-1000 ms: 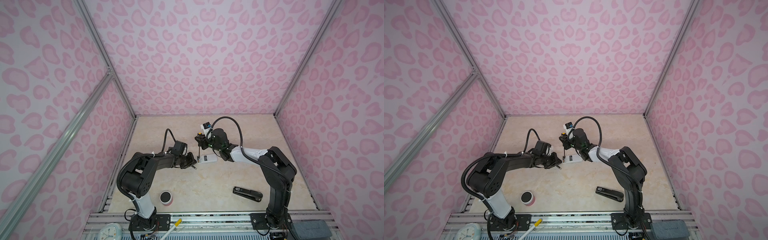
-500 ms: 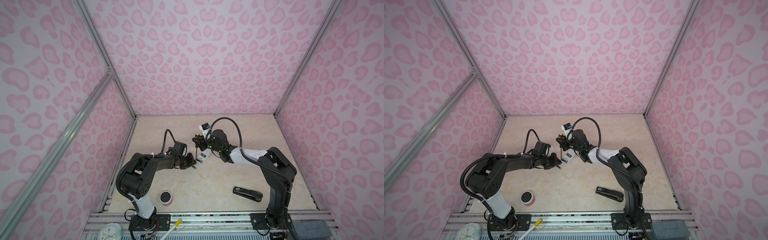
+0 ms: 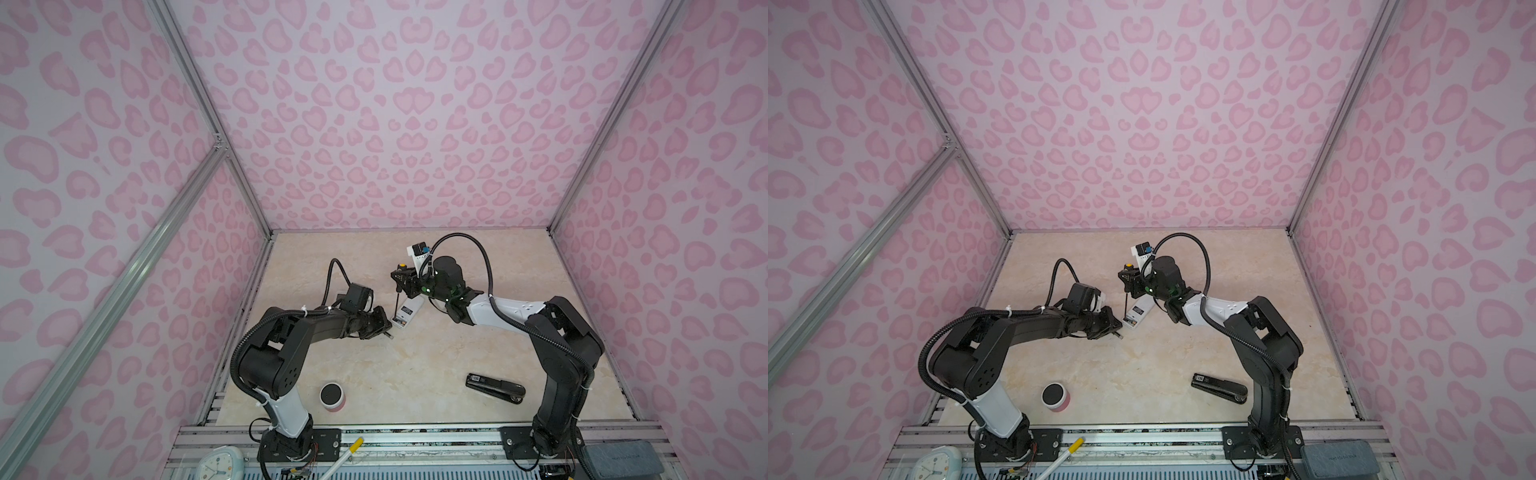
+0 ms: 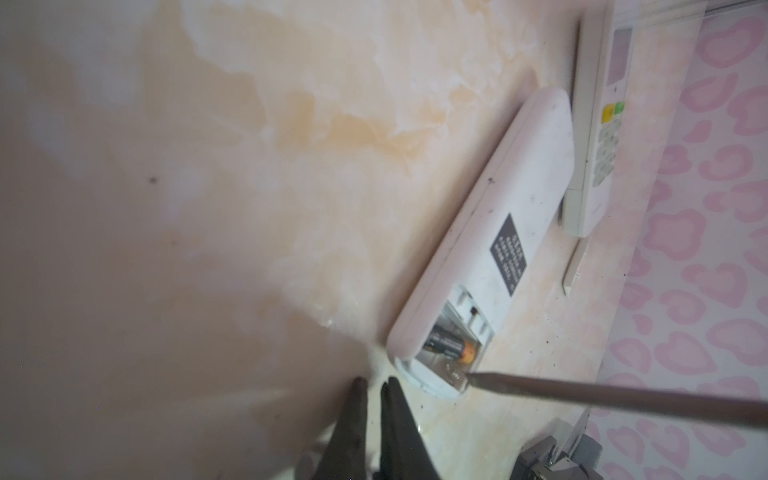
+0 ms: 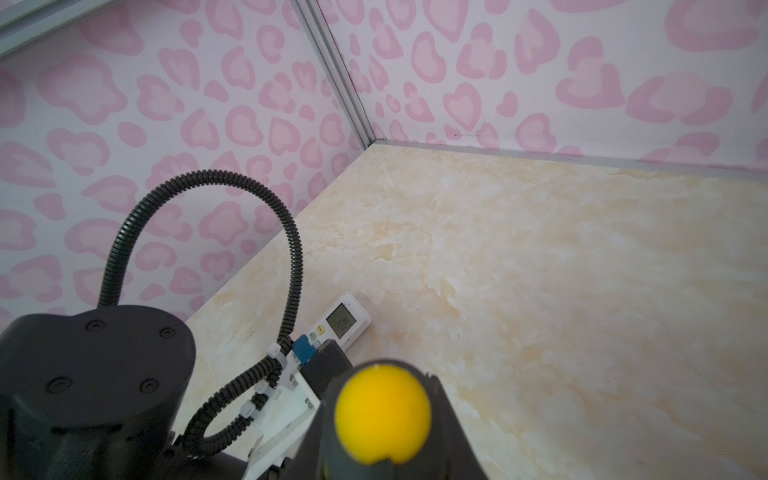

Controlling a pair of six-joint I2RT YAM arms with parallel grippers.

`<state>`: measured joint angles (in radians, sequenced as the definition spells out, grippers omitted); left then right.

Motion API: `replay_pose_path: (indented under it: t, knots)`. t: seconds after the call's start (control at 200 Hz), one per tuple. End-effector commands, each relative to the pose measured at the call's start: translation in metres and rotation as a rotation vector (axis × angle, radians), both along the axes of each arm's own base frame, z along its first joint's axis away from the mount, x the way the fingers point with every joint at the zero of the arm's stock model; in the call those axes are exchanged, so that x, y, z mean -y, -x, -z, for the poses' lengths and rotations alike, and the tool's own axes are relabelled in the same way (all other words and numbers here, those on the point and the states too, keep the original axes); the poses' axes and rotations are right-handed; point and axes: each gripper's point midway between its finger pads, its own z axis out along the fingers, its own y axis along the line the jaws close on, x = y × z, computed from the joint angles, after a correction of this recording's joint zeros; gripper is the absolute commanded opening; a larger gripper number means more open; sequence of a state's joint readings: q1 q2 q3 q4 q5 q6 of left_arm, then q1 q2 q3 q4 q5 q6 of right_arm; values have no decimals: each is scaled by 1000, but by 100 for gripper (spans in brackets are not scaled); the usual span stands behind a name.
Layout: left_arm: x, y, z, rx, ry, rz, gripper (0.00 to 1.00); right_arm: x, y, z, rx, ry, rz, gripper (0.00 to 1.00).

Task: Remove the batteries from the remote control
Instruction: 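Push the loosened battery out of the compartment with the screwdriver tip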

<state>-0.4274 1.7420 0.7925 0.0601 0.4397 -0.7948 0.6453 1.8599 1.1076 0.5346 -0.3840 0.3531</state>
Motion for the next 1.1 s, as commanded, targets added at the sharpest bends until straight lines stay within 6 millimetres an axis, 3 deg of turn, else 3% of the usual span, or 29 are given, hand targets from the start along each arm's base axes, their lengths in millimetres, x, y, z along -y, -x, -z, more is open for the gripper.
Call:
replay_pose_path:
  t: [0.0,0.225,1.095]
  knots:
    - [-1,1,-1,7,-11,1,14,-3,0,1,30,9,-22,0]
    - [3,4,0,2,-10,9,14,-4,-1,10,67,53,-34,0]
    - [7,4,-5,10,-6,10,14,-6,2,-9,123,22,-84,0]
